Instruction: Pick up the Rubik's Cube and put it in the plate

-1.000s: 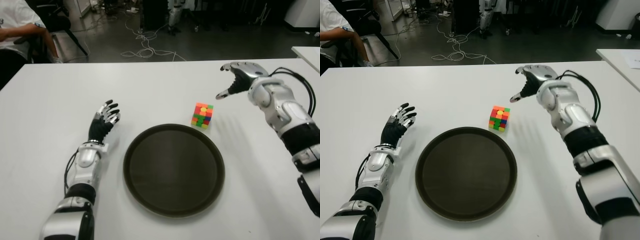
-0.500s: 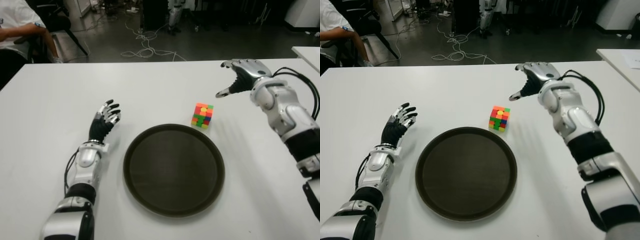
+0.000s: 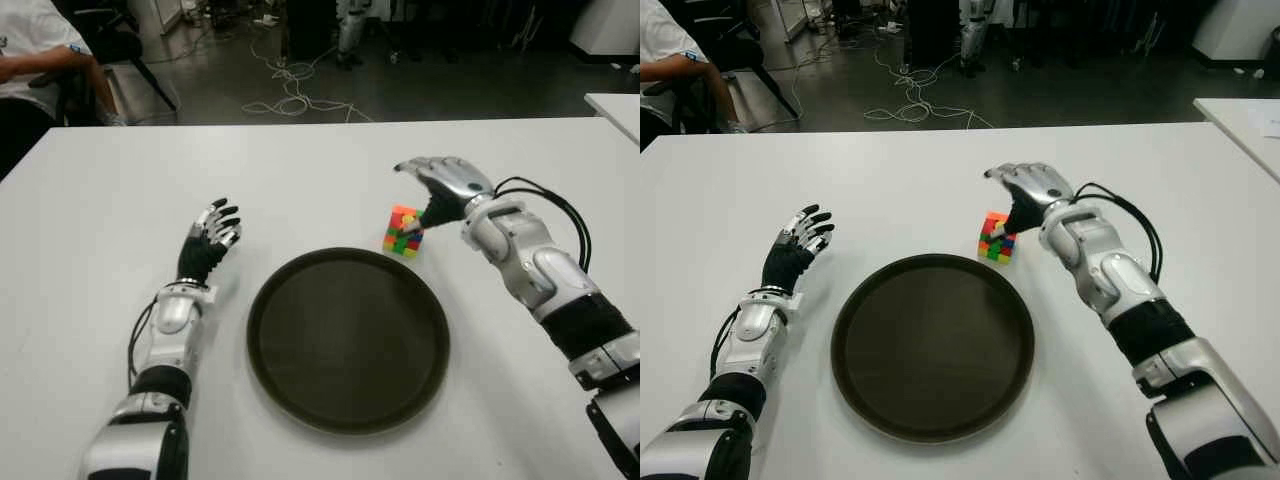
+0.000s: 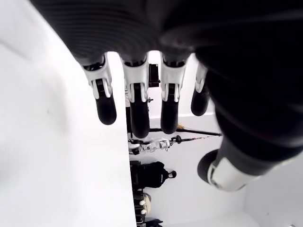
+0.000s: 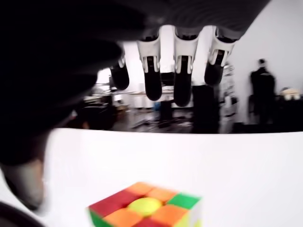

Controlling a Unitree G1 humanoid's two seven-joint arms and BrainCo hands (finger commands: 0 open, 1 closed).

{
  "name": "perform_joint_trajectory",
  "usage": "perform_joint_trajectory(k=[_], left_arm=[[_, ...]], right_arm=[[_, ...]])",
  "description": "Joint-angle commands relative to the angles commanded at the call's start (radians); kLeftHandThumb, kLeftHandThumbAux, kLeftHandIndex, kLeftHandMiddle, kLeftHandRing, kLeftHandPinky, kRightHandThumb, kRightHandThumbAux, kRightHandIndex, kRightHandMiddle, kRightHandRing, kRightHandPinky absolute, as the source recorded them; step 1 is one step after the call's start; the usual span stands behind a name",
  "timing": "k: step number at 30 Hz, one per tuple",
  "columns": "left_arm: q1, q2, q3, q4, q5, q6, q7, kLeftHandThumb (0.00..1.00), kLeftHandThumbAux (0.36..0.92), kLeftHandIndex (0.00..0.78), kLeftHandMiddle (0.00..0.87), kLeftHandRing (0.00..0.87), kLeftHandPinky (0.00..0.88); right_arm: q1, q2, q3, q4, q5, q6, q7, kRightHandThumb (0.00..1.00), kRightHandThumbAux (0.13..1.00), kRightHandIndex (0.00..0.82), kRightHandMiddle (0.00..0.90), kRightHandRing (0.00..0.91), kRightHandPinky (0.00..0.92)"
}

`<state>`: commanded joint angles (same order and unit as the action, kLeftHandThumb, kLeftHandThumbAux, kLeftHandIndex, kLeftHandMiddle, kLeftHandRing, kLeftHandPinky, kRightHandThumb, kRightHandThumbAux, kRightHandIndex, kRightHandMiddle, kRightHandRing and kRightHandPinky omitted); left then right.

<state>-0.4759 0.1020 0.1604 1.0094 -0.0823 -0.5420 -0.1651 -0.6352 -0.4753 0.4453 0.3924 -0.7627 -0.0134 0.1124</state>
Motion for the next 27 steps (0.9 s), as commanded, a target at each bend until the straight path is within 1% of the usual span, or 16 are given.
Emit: perform_joint_trajectory(k=[7,12,17,22,24,27], left_arm=[[-0.001,0.0,0.001,-0.004,-0.004,0.013,-0.007,0.072,0.72,0.11,0.189,0.167,0.162],[0.002,0.0,-0.001,-0.008,-0.003,0.013,0.0,0.071,0.71,0.113,0.192,0.17,0.155],[0.003,-0.001,-0.003,-0.011,0.0,0.012,0.004,0.068,0.717,0.115,0.192,0.166,0.139],[0.008,0.0,-0.008,-0.02,0.009,0.007,0.015,0.064,0.713,0.12,0.196,0.17,0.151],[0.009,0.002,-0.012,-0.022,0.016,0.003,0.024,0.076,0.708,0.13,0.203,0.179,0.169],[0.01,0.003,-0.014,-0.021,0.021,0.0,0.031,0.078,0.696,0.131,0.202,0.179,0.165]], right_arm=[[-0.002,0.015,-0.013,0.022,-0.005,-0.007,-0.028,0.0,0.671,0.129,0.165,0.174,0.144],[0.011,0.029,-0.016,0.016,-0.012,0.004,-0.049,0.0,0.68,0.119,0.156,0.165,0.134],[0.019,0.04,-0.01,0.012,-0.014,0.007,-0.046,0.0,0.686,0.116,0.152,0.158,0.126],[0.018,0.047,-0.001,0.022,-0.017,-0.003,-0.042,0.0,0.694,0.129,0.164,0.175,0.151],[0.016,0.049,0.004,0.026,-0.02,-0.003,-0.036,0.0,0.694,0.132,0.168,0.18,0.151],[0.015,0.055,0.011,0.034,-0.023,0.0,-0.033,0.0,0.691,0.136,0.172,0.183,0.159]])
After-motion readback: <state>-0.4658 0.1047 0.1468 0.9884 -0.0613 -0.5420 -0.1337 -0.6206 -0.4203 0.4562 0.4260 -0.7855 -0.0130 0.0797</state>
